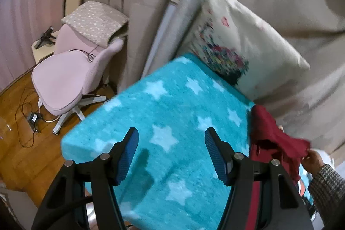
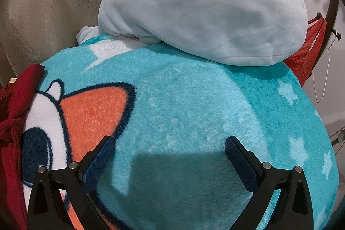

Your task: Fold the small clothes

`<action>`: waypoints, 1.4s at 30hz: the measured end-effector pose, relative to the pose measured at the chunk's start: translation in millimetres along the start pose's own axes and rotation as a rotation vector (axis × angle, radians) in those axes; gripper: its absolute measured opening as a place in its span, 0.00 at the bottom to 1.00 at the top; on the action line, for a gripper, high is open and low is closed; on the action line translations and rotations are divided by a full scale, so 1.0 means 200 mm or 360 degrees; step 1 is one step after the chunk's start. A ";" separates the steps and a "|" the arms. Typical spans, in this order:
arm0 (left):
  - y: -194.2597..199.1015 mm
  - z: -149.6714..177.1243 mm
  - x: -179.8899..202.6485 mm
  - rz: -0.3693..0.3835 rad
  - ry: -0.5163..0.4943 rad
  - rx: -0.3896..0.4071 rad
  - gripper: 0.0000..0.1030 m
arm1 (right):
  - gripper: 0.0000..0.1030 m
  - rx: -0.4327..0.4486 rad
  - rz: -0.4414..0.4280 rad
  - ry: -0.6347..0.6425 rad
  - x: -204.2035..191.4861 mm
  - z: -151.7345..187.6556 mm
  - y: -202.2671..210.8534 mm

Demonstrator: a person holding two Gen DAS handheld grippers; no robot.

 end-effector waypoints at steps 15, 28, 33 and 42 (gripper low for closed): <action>-0.08 0.34 0.69 0.0013 -0.0366 -0.0065 0.61 | 1.00 0.0000 0.0001 0.0001 0.00 0.00 0.00; -0.09 0.72 0.80 -0.0086 -0.0418 -0.0243 0.61 | 1.00 0.0002 0.0012 0.0002 0.00 0.00 0.00; -0.10 0.82 0.71 -0.0133 -0.0409 -0.0276 0.61 | 1.00 -0.0103 -0.0014 -0.0039 0.01 0.00 -0.03; -0.17 0.95 0.70 0.0010 -0.0445 -0.0377 0.61 | 0.67 -0.0314 -0.0707 -0.0118 -0.36 0.15 0.34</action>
Point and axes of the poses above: each gripper's, at about its wrist camera, not at the fingertips, and y roughly against the way its jaws point, x to its right, z to its underside, the point moved 8 cm from there along -y, roughly the way its jaws point, and after that the axes turned 9 degrees about -z, right-handed, at the moved point
